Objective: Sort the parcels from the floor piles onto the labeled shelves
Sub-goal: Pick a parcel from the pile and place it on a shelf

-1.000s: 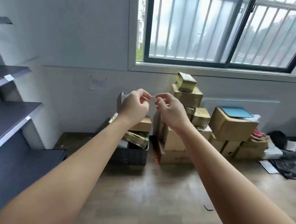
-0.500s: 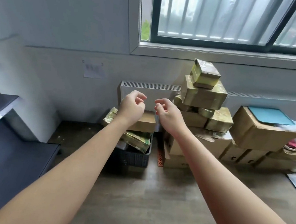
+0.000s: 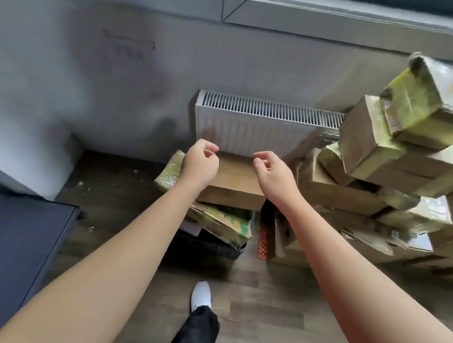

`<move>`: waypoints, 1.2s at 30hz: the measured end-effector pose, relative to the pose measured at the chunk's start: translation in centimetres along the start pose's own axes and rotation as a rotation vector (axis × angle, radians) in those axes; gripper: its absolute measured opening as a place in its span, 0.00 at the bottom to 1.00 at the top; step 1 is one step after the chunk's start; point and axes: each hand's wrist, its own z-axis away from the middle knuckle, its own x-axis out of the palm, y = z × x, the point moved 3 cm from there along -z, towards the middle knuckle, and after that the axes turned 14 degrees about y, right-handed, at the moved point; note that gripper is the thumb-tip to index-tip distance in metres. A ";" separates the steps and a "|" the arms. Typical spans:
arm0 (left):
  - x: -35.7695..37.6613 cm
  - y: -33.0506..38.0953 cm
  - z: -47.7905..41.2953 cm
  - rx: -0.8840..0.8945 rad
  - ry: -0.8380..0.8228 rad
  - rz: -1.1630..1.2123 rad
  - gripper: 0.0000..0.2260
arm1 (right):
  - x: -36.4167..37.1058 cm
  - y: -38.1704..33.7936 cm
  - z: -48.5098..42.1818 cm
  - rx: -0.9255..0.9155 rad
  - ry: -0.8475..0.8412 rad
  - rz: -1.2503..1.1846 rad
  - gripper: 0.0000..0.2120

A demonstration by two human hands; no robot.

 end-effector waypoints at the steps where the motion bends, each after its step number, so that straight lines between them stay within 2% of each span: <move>1: 1.3 -1.2 -1.9 -0.038 -0.005 -0.024 0.10 | 1.5 0.7 -1.8 0.013 -0.021 0.016 0.14; 6: 7.5 -8.4 -9.7 -0.206 -0.027 -0.113 0.14 | 8.1 6.2 -9.7 0.060 -0.074 0.096 0.15; 15: 18.2 -21.4 -18.8 -0.349 -0.078 -0.394 0.18 | 19.6 21.8 -20.9 0.186 -0.104 0.324 0.18; 19: 21.3 -25.9 -19.7 -0.431 -0.076 -0.513 0.21 | 22.0 28.0 -22.4 0.366 -0.092 0.487 0.23; 23: 22.8 -27.5 -19.6 -0.413 -0.046 -0.536 0.18 | 23.8 32.4 -22.7 0.580 -0.142 0.417 0.27; 30: 22.1 -23.6 -18.0 -0.456 0.004 -0.214 0.07 | 21.3 30.6 -22.6 0.667 0.056 0.435 0.26; 36: 17.9 -18.0 -15.6 -0.433 0.075 -0.073 0.06 | 15.9 24.7 -21.8 0.612 0.137 0.378 0.25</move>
